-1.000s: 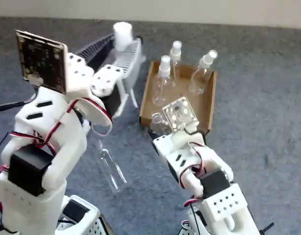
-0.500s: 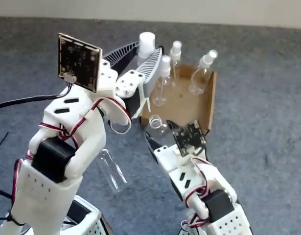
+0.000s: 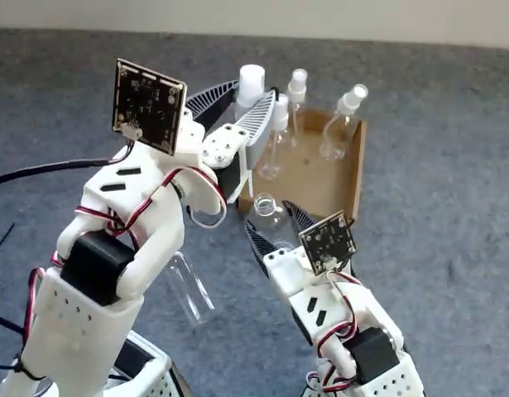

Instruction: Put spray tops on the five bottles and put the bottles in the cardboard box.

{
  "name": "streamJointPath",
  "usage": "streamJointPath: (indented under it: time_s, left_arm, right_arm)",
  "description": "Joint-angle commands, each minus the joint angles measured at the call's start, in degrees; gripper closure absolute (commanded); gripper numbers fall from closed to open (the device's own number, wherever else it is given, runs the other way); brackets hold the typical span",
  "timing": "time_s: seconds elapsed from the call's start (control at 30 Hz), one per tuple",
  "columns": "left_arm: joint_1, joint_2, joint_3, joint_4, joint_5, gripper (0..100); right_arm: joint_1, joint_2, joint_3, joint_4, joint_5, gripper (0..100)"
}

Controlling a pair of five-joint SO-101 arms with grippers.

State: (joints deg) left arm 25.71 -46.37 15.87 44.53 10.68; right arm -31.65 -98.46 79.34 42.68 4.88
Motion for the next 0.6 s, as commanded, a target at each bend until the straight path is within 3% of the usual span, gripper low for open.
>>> streamJointPath:
  time_s: [0.0, 0.57]
  left_arm:
    - [3.1, -1.0, -1.7, -1.3, 0.5, 96]
    - [5.1, -0.5, -1.0, -4.5, 0.3, 96]
  right_arm:
    - [-0.5, -0.7, -0.6, -1.5, -0.4, 99.5]
    - [-0.4, -0.7, -0.6, -1.5, -0.4, 99.5]
